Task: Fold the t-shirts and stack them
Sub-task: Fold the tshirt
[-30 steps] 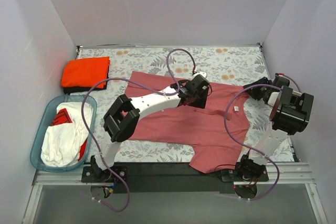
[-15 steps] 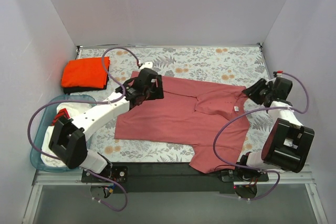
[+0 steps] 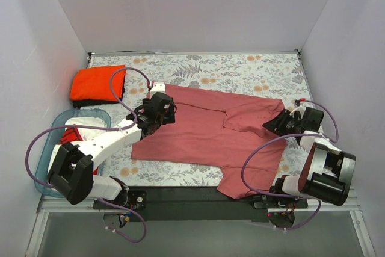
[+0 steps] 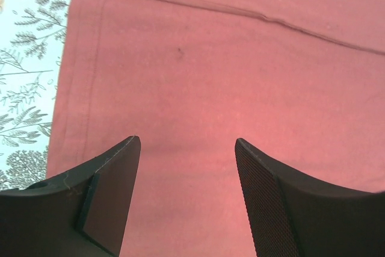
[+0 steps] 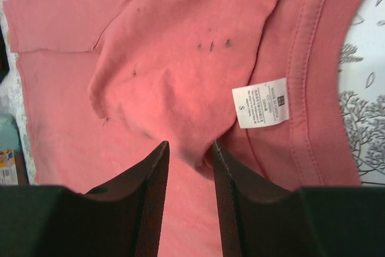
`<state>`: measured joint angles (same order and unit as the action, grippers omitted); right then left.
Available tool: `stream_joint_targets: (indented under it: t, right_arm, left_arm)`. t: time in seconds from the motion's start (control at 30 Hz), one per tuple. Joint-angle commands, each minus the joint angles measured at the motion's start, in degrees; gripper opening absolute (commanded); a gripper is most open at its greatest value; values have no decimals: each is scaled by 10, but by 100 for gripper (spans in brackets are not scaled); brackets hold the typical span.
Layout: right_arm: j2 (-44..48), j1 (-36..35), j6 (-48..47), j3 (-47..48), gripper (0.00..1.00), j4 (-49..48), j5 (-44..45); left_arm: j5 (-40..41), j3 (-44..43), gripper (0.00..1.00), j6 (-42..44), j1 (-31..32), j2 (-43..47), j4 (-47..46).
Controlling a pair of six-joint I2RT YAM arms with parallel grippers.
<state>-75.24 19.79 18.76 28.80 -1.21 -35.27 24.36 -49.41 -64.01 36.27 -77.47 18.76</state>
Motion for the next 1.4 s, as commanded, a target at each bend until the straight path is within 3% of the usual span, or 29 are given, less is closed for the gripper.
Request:
stream_joint_targets:
  t: [0.0,0.8,0.9,1.07,1.37]
  right_arm:
    - [11,2,-11,-26,41,-53,-47]
    - [4,2,-35,-80,38,-100,-68]
    - [4,2,-29,-79,31,-100,-74]
    - [24,2,0,-81,2,-99,-95]
    - [84,-1,73,-102,1,-79,-90]
  left_arm:
    - [52,-6,63,19,-1,14,-20]
    - [61,-8,62,21,-1,0,-18]
    - [62,-8,62,21,-1,2,-19]
    - [62,-8,62,23,-1,0,-18]
    - [54,-10,62,24,-1,-4,-15]
